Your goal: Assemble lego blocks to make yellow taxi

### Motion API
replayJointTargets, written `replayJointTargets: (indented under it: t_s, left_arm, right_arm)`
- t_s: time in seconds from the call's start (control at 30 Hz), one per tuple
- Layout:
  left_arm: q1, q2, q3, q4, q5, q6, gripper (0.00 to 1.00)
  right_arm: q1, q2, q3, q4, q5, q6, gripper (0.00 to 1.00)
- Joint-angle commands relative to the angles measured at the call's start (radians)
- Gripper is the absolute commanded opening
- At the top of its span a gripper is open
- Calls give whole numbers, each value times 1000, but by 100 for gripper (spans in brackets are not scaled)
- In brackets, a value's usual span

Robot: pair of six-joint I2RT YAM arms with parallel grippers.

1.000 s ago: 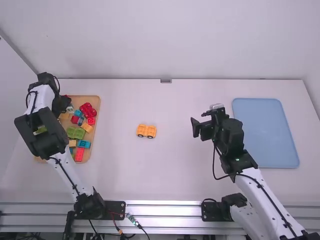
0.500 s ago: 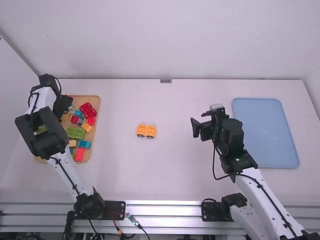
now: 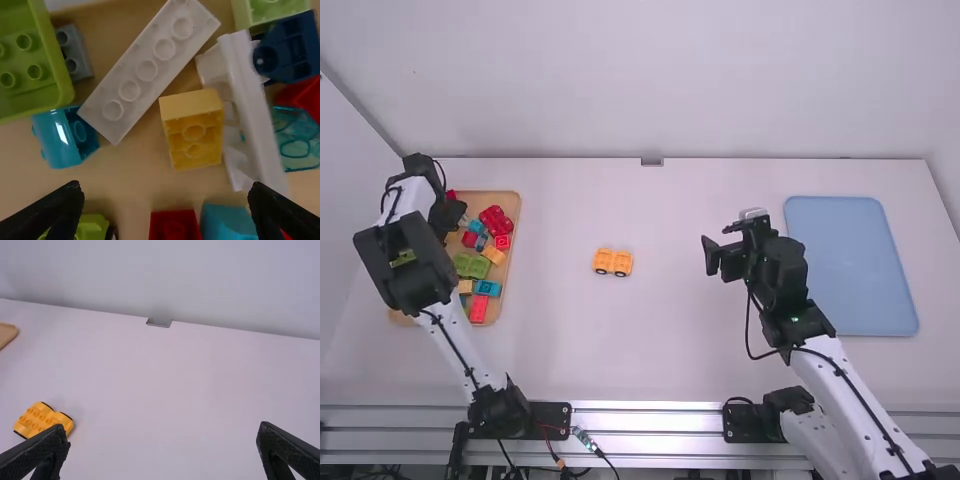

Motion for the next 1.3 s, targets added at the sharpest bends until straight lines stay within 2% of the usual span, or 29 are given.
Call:
replayJointTargets:
  t_s: [0.0,0.23,0.63,0.83,0.9,1.27]
  left_arm:
    - [2,24,-13,-5,-21,-2,85]
    - [3,24,-13,47,-32,9,83]
    - [7,44,-9,70,-21,32,84]
    - [4,44,-8,83,-22,29,77]
    - [11,44,-8,62,-22,28,80]
    - [13,44,-7,21,-35,27,80]
  right_arm:
    - [-2,0,22,-1,0,2,99]
    - [-2,0,22,-21,0,2,99]
    - [-2,0,22,-27,-2,2,99]
    - [-2,0,22,-31,1,2,99]
    - [-2,0,22,-35,1,2,99]
    - [-2,0,22,-50,1,2,99]
